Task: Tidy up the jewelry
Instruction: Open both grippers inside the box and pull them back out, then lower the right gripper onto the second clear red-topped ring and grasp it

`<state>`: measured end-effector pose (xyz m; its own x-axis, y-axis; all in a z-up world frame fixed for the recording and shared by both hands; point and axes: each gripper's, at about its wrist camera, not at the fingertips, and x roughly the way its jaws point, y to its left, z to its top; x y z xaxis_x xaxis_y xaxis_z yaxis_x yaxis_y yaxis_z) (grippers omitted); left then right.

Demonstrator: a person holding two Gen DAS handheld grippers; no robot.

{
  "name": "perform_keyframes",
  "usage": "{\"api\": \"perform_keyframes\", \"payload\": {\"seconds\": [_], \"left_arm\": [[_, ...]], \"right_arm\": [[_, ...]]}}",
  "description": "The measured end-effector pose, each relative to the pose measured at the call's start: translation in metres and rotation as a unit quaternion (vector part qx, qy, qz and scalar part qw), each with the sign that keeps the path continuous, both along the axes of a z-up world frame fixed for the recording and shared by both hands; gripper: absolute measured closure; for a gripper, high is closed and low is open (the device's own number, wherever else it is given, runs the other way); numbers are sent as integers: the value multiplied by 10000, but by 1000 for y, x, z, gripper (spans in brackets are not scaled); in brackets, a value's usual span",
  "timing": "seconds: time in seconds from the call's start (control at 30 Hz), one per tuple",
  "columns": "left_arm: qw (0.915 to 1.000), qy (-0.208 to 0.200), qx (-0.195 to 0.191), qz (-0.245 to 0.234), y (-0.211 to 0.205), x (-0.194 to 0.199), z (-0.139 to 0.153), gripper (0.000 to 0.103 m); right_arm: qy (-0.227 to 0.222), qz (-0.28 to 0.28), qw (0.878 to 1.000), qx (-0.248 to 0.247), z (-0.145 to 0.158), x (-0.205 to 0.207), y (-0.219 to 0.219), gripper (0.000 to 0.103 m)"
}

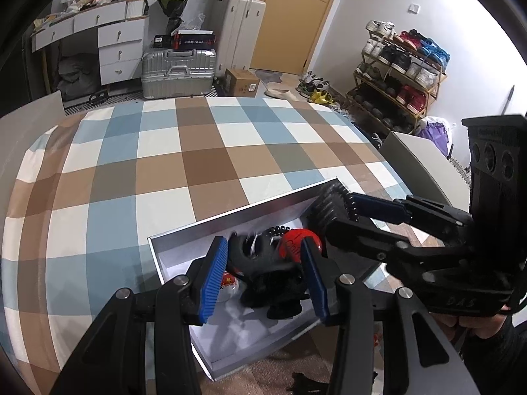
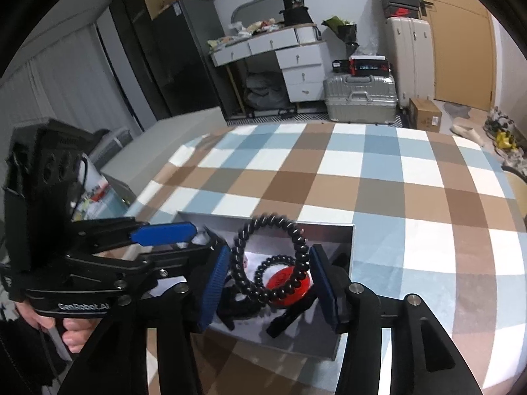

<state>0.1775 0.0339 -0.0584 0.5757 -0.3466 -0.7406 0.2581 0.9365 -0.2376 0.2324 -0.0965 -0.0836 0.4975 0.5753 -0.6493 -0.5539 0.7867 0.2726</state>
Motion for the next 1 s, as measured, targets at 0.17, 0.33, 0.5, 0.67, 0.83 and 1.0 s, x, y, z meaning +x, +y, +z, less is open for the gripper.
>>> {"api": "perform_keyframes", "payload": {"seconds": [0.17,0.33,0.5,0.67,0.83,1.0], "left_arm": [[9998,-66,129,137,2,-8,3,44],[9994,-135,151,264,8,-21,9,44],[9990,-190,206,334,9,-34,14,44],[9982,-357,269,404,7,-49,20,43],[9973,-512,241,472,4,-64,24,31],[9967,-575,297,495,-1,-74,25,30]], "right_arm": [[-85,-126,9998,151,10,-9,-10,34],[-252,-221,9992,202,23,-25,-21,33],[-338,-331,9985,271,32,-41,-30,30],[-378,-365,9981,307,37,-56,-34,27],[-433,-350,9977,387,40,-73,-39,25],[-494,-433,9972,371,42,-90,-43,25]]}}
